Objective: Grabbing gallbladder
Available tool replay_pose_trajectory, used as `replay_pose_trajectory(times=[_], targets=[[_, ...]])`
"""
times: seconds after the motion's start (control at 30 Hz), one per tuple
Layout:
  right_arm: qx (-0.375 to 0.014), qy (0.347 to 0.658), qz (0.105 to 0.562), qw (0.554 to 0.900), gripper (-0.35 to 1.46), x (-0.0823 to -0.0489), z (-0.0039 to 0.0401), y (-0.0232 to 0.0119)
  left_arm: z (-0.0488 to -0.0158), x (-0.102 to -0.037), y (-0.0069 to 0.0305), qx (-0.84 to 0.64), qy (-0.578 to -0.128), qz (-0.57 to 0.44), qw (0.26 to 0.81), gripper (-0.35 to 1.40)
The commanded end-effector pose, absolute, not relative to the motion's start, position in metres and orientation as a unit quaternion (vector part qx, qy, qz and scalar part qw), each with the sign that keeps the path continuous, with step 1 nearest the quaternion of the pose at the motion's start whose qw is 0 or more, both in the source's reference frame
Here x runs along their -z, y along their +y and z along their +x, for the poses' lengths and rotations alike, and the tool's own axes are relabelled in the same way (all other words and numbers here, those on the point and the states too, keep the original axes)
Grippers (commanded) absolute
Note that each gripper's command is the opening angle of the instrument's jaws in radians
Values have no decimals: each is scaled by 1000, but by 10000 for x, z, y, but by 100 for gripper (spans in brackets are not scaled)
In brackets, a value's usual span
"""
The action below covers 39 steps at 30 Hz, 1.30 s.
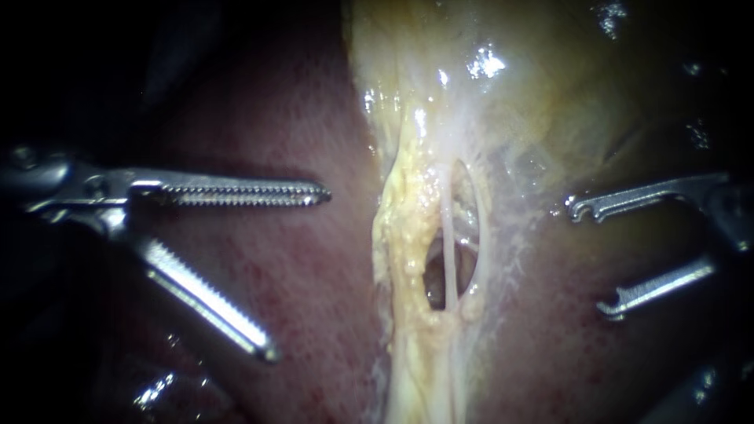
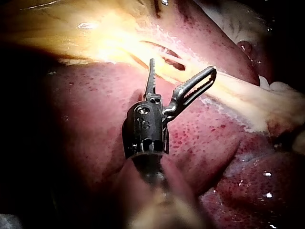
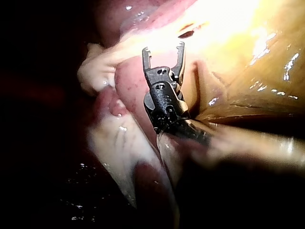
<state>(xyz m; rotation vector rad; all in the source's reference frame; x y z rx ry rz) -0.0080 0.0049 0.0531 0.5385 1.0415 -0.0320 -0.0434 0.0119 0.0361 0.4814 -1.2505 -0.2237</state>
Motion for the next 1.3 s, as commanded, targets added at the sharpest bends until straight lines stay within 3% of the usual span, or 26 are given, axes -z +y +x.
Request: replay_pose_trajectory(times=[0.03,0.83,1.3], targets=[[15,491,254,833,58,-531,-81,49,-433,-361,119,103,-579,223,778,108],[15,491,254,833,58,-531,-81,50,-448,-386,151,104,-570,225,783,108],[13,491,255,833,58,-531,-81,50,-489,-419,169,158,-542,243,789,89]])
